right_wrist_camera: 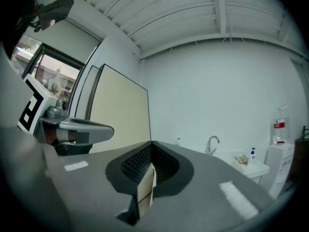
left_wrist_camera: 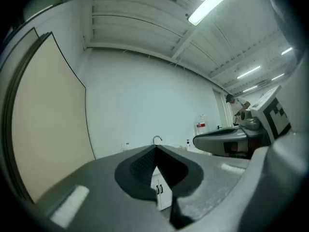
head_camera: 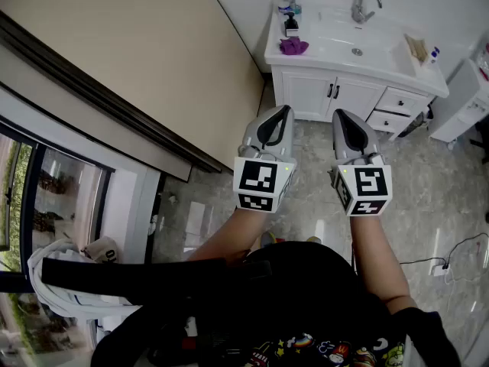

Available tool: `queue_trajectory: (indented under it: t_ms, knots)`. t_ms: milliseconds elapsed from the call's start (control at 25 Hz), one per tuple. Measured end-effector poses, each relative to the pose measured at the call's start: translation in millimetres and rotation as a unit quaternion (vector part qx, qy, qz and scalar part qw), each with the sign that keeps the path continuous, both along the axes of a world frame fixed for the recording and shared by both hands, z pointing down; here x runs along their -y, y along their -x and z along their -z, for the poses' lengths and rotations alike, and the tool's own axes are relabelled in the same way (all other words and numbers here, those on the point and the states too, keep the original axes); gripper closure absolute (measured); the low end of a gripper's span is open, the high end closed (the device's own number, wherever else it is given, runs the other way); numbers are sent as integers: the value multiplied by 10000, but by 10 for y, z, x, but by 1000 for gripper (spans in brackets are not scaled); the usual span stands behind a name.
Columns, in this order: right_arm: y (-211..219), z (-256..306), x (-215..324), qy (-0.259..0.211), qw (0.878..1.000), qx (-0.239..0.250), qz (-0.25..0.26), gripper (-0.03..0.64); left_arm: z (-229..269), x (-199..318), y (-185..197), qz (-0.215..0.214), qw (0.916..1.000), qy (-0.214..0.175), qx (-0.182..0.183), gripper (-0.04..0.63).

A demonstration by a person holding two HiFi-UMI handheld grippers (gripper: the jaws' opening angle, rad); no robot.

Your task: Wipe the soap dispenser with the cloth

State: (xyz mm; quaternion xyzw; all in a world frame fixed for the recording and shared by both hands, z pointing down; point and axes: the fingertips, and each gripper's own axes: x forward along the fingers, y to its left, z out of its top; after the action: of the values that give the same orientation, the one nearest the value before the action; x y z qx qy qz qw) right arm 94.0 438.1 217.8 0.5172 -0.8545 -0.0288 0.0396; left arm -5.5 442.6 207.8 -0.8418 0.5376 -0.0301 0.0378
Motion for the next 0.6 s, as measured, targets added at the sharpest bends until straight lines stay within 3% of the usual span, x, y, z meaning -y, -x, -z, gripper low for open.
queue_trajectory:
  t_ms: [360,600]
  knots:
    - [-313,-80,351,18,10000,77,58,595,-83,308,-276,99,9999,114,-9,595]
    - [-264,-350,883,39,9995,64,309,595,-460,758,-250,369,9988,307,11,595]
